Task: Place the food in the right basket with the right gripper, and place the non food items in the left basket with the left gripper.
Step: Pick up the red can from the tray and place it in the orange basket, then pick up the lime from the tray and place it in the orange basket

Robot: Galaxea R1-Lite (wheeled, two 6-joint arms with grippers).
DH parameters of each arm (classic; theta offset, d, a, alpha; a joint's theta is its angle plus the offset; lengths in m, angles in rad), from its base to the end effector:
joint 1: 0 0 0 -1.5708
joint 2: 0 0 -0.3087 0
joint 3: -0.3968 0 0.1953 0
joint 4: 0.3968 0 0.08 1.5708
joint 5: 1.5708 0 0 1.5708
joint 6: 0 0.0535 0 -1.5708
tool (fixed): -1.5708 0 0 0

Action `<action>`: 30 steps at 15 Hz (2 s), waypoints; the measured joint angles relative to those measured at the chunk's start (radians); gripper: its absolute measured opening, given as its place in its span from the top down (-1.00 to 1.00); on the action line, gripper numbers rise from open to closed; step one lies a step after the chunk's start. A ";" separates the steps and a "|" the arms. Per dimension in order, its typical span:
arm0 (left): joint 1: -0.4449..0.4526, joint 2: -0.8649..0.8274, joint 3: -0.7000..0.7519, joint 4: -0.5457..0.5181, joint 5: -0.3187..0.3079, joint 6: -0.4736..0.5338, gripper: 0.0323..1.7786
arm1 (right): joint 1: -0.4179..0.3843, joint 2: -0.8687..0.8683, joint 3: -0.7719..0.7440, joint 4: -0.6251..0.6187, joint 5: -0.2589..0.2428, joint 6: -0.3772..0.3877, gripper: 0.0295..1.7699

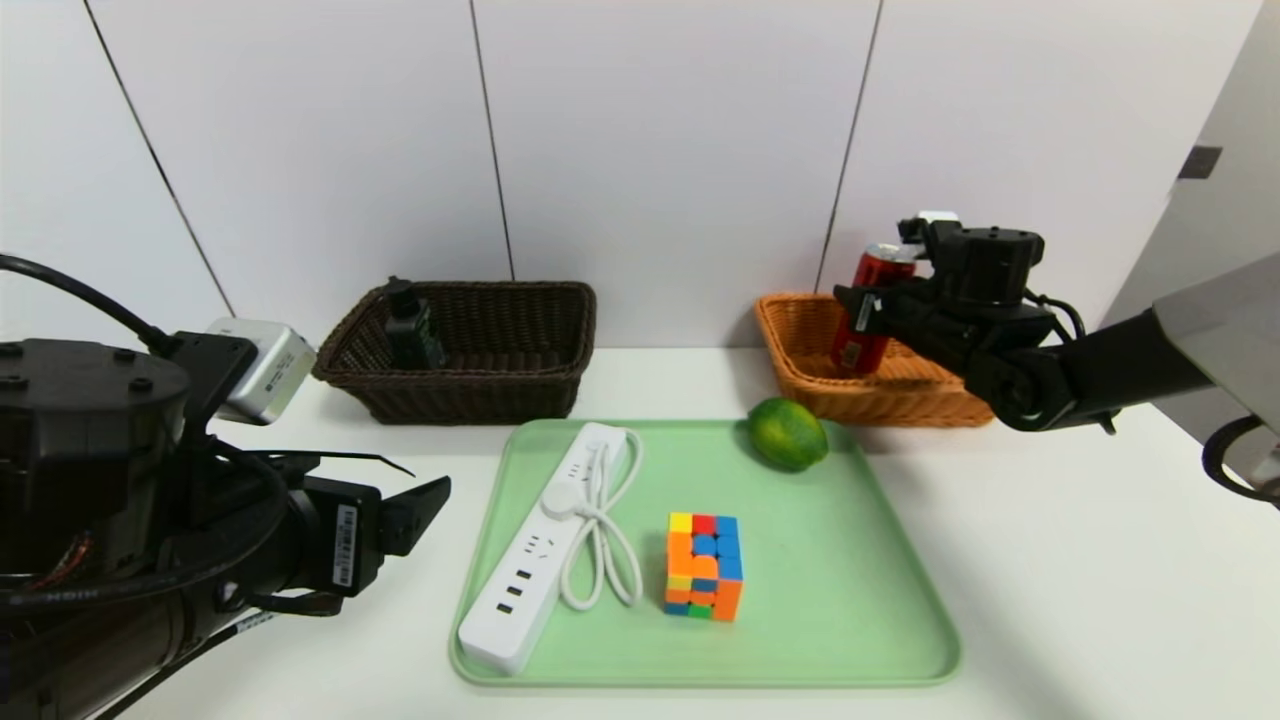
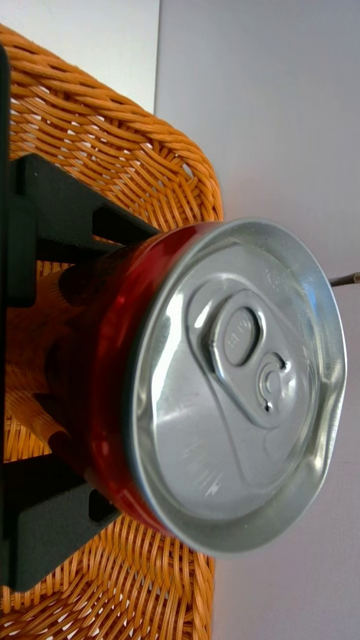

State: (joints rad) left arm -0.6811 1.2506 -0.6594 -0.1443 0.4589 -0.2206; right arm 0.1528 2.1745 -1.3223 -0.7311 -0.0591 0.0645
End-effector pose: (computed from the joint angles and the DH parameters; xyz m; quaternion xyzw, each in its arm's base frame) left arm 0.1780 -0.1137 0.2000 0.0122 0.1973 -0.0869 0.9764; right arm 0.4779 0.0704 0.1521 0.0258 0.0616 0.0448 0.9968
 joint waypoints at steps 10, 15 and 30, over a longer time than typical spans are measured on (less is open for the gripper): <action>0.000 0.014 -0.002 0.000 0.000 0.000 -0.90 | -0.006 0.037 -0.020 -0.005 -0.001 -0.037 -0.21; 0.000 0.012 -0.002 0.000 -0.001 0.002 -0.90 | -0.006 0.034 -0.007 -0.060 -0.003 -0.039 -0.56; 0.000 -0.005 0.004 0.001 0.000 -0.003 -0.90 | 0.096 -0.386 -0.143 0.530 -0.046 -0.057 -0.88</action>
State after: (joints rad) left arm -0.6811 1.2460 -0.6551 -0.1432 0.4589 -0.2236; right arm 0.2485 1.7887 -1.4649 -0.2015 -0.1049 0.0070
